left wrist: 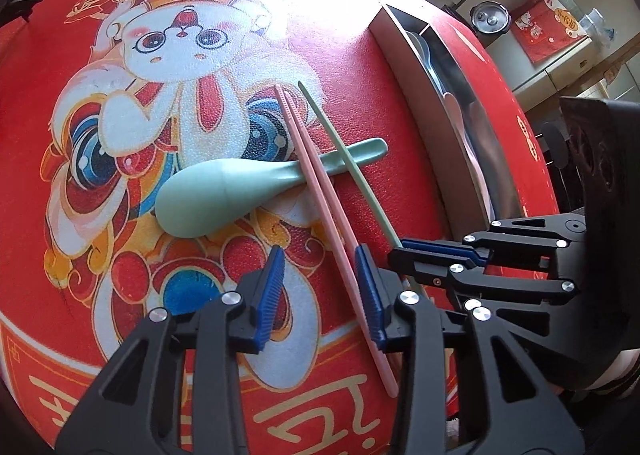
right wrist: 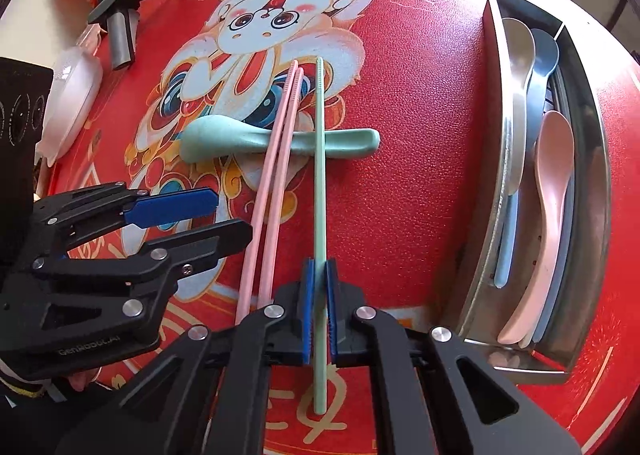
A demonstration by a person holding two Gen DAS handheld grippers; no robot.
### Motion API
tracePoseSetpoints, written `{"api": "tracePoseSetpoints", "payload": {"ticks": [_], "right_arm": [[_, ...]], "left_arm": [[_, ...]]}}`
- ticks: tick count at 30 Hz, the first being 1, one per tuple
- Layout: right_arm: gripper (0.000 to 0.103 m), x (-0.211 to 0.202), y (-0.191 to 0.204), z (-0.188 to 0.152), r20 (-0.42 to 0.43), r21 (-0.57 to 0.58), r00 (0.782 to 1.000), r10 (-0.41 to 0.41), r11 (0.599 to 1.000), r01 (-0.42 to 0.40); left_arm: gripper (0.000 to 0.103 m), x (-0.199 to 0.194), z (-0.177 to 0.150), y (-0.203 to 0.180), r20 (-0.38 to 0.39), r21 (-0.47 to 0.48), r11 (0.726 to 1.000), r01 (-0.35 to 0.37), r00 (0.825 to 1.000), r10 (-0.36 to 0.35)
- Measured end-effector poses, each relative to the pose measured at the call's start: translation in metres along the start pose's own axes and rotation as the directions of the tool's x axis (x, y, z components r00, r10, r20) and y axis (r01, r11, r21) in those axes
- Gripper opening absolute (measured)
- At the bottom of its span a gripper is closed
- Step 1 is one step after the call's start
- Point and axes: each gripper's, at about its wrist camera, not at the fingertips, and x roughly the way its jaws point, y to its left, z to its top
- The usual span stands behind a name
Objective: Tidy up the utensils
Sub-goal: 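Close left tool on pink chopstick while right tool closes on green chopstick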
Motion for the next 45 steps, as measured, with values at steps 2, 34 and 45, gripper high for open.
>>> {"api": "tracePoseSetpoints", "payload": {"ticks": [2,34,45], "right_arm": [[0.006,0.000,0.000,-0.001,0.001,0.004,1.000,0.004,1.000,-0.004],[0.006,-0.001,-0.002,-0.003,0.007,0.024,1.000,0.017,1.000,-0.018],[0.006,-0.002,-0.003,-0.003,0.006,0.023,1.000,0.018,1.000,-0.018]], "left_arm": [[0.037,0.002,0.001,-0.003,0.002,0.014,1.000,-0.014,1.000,0.013],[0.033,0.013,0.006,-0.017,-0.020,0.082,0.990,-0.119,0.993,0.121],[0.024,0.018,0.012,-0.019,0.001,0.100,0.983,-0.152,0.988,0.153]]}}
